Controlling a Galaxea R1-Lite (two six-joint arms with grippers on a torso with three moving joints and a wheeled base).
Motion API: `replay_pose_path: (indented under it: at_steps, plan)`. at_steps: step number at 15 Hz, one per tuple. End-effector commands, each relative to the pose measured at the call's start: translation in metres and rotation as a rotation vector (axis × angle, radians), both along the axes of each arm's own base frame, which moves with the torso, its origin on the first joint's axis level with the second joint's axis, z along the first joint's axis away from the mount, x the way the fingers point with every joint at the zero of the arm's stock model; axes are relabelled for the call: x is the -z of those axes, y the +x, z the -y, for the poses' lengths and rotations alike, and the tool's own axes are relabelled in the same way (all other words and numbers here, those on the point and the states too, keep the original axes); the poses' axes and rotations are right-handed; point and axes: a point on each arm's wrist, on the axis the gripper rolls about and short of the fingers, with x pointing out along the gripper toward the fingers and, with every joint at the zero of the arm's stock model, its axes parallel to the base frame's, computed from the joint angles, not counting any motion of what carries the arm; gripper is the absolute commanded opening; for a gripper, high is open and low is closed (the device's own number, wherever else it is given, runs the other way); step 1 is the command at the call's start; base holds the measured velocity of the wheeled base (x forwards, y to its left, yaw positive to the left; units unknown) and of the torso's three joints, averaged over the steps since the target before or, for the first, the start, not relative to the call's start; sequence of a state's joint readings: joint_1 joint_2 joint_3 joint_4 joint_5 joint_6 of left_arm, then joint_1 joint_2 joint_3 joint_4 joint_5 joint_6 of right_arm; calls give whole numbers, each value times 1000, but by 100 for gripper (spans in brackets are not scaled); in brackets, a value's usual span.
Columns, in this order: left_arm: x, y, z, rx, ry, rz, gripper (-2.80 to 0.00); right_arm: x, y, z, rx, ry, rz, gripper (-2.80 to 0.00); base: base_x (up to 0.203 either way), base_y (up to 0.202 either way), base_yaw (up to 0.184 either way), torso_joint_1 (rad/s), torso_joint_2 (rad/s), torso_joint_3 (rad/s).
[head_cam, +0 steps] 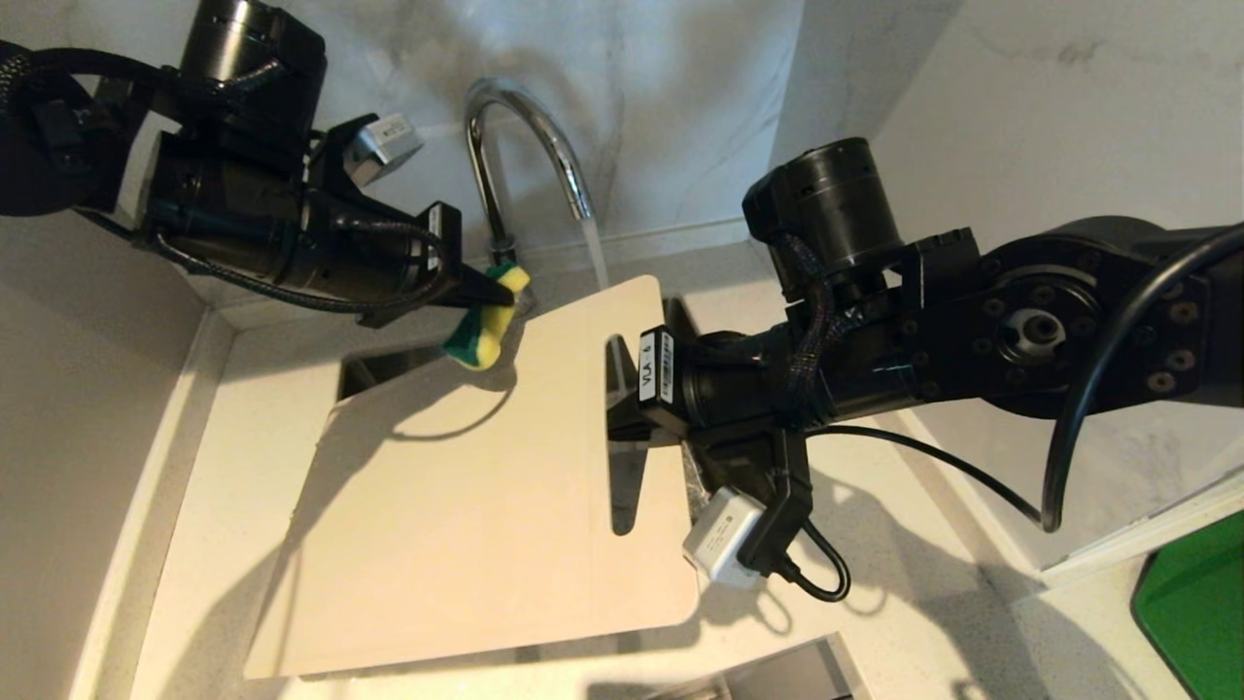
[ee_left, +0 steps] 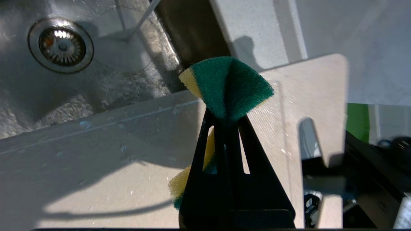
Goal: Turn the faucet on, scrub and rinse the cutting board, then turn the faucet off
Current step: Scrub the cutting board underwater
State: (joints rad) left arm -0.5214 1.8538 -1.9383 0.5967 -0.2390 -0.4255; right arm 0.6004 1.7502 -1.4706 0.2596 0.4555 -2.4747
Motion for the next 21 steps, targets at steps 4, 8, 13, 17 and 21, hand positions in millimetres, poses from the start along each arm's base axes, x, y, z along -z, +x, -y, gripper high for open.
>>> replay_pose_path:
  at_steps: [4,8,13,17,21]
  plan:
    - [25,14,3,-21,31,-86,-280,-1,-1,0,-10,-1,9,-280,0,0,0,0,0,0]
    - [46,17,-8,-55,68,-159,-280,-3,-2,2,0,6,3,-280,0,0,0,0,0,0]
    - [77,23,-38,-149,65,-199,-280,-4,4,9,38,22,-4,-280,0,0,0,0,0,0]
    - [102,30,-63,-237,43,-228,-280,-17,2,11,55,79,20,-280,0,0,0,0,0,0]
    - [118,38,-94,-338,22,-230,-280,-27,-4,18,67,97,42,-280,0,0,0,0,0,0]
